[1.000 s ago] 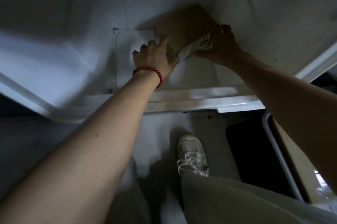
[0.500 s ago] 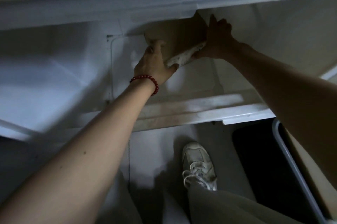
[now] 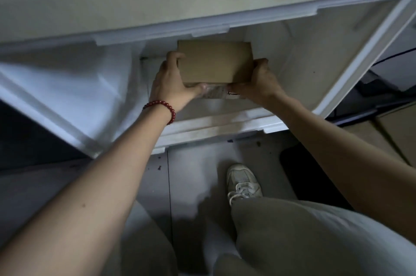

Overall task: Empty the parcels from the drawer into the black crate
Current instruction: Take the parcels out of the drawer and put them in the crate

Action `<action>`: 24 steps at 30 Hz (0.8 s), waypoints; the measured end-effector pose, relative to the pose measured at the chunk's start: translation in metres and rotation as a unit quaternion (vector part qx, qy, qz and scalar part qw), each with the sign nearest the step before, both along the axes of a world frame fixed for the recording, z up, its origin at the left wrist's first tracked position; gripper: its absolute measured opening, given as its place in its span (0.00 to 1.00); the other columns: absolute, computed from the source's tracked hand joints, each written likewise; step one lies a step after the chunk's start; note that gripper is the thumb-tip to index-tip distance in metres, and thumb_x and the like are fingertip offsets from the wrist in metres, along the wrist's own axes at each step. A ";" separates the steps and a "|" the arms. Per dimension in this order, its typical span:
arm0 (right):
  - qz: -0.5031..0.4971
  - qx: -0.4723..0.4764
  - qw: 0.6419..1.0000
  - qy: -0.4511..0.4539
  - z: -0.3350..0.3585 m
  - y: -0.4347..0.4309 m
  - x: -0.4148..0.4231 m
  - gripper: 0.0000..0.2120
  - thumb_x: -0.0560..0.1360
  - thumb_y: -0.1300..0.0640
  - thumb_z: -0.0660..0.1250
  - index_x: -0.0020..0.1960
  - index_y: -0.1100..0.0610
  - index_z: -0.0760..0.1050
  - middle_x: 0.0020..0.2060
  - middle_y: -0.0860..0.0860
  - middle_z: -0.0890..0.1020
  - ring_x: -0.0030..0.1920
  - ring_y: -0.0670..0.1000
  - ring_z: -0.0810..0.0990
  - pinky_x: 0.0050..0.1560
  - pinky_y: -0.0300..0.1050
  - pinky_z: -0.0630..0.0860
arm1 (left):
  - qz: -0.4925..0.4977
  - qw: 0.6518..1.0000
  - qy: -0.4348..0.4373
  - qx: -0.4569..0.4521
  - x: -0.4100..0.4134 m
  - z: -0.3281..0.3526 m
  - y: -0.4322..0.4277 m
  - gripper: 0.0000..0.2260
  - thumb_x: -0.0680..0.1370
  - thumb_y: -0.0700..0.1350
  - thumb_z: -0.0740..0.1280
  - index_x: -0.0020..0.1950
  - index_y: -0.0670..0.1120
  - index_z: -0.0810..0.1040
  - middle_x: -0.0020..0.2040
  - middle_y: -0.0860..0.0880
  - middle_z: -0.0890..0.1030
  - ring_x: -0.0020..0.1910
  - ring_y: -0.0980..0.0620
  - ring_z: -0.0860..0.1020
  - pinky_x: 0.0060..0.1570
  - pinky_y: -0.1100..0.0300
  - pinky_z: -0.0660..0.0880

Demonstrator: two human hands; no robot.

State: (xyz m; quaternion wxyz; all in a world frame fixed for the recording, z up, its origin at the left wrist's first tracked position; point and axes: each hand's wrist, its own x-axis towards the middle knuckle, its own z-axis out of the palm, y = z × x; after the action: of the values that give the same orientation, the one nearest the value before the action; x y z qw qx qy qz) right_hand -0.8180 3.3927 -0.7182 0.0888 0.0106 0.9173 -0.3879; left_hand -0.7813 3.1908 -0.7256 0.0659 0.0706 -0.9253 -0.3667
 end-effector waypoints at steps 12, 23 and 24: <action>-0.032 -0.039 0.996 0.079 0.089 0.017 0.127 0.36 0.70 0.44 0.74 0.69 0.61 0.64 0.63 0.57 0.76 0.64 0.57 0.74 0.64 0.46 0.71 | 0.035 0.995 0.036 0.082 0.114 0.098 0.020 0.33 0.67 0.60 0.74 0.65 0.51 0.62 0.64 0.51 0.71 0.57 0.55 0.69 0.52 0.62 0.65; -0.136 -0.202 0.956 0.167 0.118 0.020 0.224 0.34 0.66 0.46 0.78 0.63 0.58 0.67 0.54 0.49 0.77 0.51 0.45 0.76 0.45 0.27 0.67 | 0.108 0.976 0.069 0.173 0.210 0.126 0.038 0.25 0.68 0.60 0.74 0.55 0.50 0.67 0.53 0.55 0.75 0.52 0.55 0.73 0.48 0.67 0.65; -0.143 -0.209 0.953 0.166 0.118 0.020 0.229 0.34 0.65 0.46 0.78 0.63 0.58 0.66 0.53 0.48 0.76 0.50 0.44 0.76 0.45 0.27 0.67 | 0.103 0.977 0.063 0.174 0.214 0.127 0.038 0.24 0.68 0.61 0.73 0.54 0.51 0.67 0.52 0.55 0.74 0.52 0.55 0.73 0.49 0.66 0.65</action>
State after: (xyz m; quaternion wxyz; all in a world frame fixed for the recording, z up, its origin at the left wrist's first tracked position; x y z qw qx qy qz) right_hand -0.5891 3.4129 -0.6003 -0.1209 0.0580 0.8065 -0.5758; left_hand -0.5674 3.2287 -0.5986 0.1477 0.1527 -0.8291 -0.5172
